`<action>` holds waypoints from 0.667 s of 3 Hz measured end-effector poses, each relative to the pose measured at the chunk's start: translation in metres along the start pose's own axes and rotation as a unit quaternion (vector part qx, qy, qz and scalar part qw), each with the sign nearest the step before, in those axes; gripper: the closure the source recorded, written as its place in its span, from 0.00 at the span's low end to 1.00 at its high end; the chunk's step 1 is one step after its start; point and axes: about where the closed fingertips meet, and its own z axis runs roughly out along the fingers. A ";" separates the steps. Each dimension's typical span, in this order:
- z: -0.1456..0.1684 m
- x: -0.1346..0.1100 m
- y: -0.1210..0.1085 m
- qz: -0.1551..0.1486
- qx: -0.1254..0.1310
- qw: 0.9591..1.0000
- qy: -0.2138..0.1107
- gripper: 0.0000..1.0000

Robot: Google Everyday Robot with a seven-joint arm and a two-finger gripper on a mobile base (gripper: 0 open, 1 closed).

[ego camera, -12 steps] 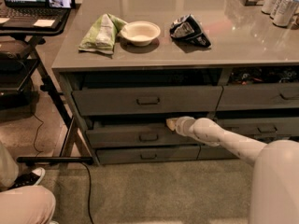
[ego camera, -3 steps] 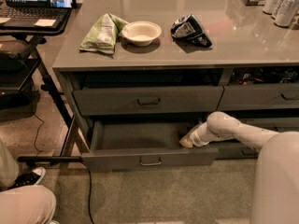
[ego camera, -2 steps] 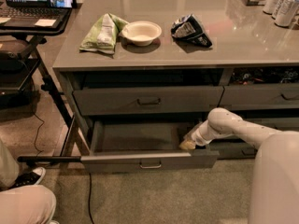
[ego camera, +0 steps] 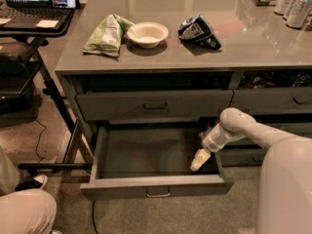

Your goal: Open middle drawer

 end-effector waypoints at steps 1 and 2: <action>-0.004 0.002 0.010 0.023 0.000 1.000 -0.008 0.00; -0.004 0.002 0.010 0.023 0.000 1.000 -0.008 0.00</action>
Offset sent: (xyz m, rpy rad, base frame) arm -0.0079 -0.0009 0.0045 0.0171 0.0130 -0.0321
